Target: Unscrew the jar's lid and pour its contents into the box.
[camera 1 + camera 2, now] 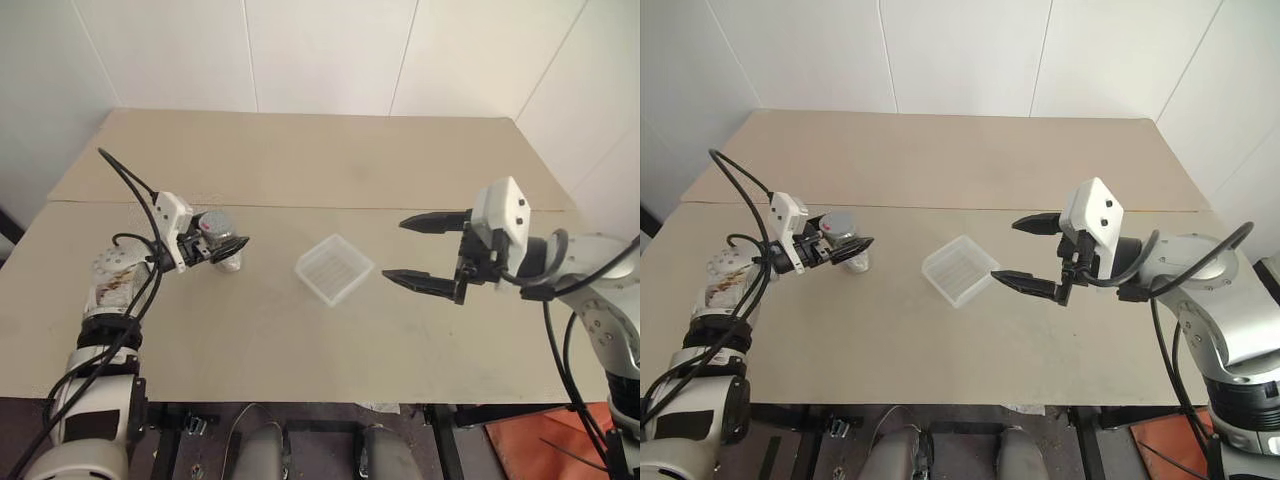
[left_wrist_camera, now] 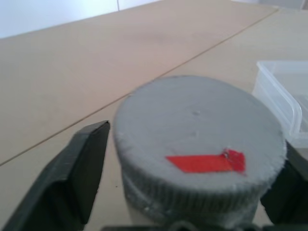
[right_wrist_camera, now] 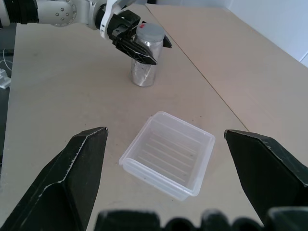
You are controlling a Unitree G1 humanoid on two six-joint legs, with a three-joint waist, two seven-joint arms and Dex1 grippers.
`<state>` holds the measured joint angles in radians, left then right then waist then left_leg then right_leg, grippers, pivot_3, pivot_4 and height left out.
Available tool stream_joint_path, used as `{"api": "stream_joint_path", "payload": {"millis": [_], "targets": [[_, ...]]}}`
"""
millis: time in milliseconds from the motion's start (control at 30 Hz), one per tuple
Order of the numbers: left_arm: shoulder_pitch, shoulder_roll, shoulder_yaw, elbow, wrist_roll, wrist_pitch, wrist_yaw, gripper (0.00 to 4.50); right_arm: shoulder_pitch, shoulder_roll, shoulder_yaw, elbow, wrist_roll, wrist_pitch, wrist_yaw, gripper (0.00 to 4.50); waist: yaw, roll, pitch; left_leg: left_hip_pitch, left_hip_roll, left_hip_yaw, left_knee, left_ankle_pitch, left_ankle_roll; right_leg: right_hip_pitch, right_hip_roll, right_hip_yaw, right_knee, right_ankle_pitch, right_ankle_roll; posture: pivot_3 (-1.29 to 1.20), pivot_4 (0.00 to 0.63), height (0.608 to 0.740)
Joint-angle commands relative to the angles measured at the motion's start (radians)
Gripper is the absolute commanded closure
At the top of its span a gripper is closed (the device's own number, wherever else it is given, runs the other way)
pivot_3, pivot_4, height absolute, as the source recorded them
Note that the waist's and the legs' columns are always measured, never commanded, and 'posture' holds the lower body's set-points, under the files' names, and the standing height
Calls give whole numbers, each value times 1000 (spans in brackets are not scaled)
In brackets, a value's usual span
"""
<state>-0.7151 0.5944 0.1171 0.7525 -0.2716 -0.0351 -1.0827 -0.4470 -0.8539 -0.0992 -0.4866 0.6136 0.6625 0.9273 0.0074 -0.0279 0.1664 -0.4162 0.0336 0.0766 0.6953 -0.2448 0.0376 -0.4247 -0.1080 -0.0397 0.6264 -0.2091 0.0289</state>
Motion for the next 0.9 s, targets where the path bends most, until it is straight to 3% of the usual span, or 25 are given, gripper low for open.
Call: {"api": "stream_joint_path", "payload": {"millis": [33,167,400,600,900], "targets": [[-10,6,4,-6,2,-22,-25,1226,6,-5,-56,-44,26,-7,-20,0,1,0,0,0,0,0,0,0,0,0,0,0,0,0,0,0,150,740],[19,8,26,-47,-10,-19,-2,2483,12,8,-50,-55,26,-13,-36,0,3,0,0,0,0,0,0,0,0,0,0,0,0,0,0,0,150,740],[85,11,42,-209,-38,29,28,2471,-51,59,16,-8,-11,-54,-37,0,1,0,0,0,0,-5,0,0,0,0,0,0,1,0,0,0,150,740],[7,8,-16,-462,-140,228,-84,2471,-275,183,118,82,-14,2,-77,0,5,0,0,0,0,-6,1,0,0,0,0,0,2,0,0,0,150,740],[-153,-15,-118,-368,-165,282,-329,2471,-550,455,263,231,-41,167,-230,0,-12,0,0,0,0,-1,0,1,-1,-2,2,0,3,0,0,0,150,740]]}}
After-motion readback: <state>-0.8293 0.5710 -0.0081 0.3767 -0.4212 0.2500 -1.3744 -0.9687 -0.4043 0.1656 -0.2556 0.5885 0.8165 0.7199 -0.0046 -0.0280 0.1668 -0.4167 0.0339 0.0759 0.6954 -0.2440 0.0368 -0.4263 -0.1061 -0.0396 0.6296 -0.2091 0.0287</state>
